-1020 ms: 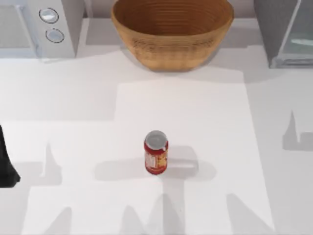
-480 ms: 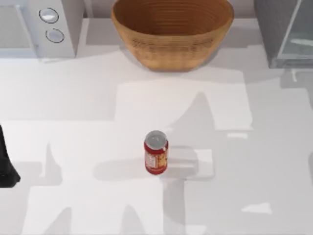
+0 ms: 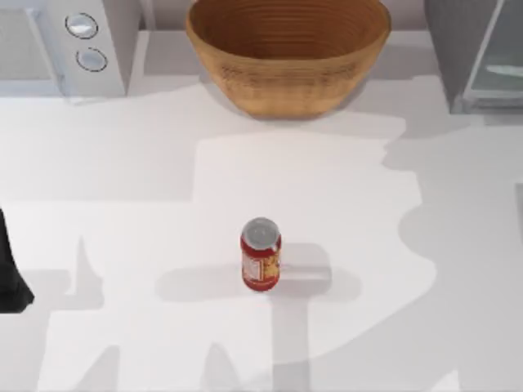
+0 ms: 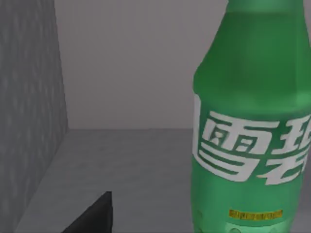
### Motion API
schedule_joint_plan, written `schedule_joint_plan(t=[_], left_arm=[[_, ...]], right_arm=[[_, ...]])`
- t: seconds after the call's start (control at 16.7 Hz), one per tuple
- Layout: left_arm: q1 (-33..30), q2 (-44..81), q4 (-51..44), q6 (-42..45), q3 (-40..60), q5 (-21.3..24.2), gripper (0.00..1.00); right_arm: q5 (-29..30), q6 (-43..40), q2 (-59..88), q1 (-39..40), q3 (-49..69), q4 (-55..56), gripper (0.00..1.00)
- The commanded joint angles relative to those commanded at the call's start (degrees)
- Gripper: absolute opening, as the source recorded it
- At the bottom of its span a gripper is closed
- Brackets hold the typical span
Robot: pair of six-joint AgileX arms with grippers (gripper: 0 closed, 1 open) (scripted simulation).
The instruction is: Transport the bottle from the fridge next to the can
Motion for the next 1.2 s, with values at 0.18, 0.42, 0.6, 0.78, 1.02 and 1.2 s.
schedule_joint_plan(t=[0.18, 0.42, 0.6, 0.78, 1.02, 1.2], left_arm=[[0.0, 0.0, 0.0, 0.0, 0.0, 0.0, 1.00], [0.0, 0.0, 0.0, 0.0, 0.0, 0.0, 1.00], [0.0, 0.0, 0.0, 0.0, 0.0, 0.0, 1.00], [0.0, 0.0, 0.0, 0.0, 0.0, 0.0, 1.00], [0.0, 0.0, 0.0, 0.0, 0.0, 0.0, 1.00], [0.0, 0.0, 0.0, 0.0, 0.0, 0.0, 1.00]], right_arm=[[-0.2, 0.0, 2.3, -0.2, 1.3, 1.5, 1.00], [-0.1, 0.0, 2.2, 0.1, 1.1, 1.4, 1.00], [0.1, 0.0, 3.3, 0.1, 3.3, 0.5, 1.00], [0.5, 0.0, 6.3, 0.4, 9.0, -2.2, 1.00], [1.1, -0.1, 10.2, 0.9, 16.8, -6.0, 1.00], [1.2, -0.1, 11.0, 1.0, 18.4, -6.9, 1.00]])
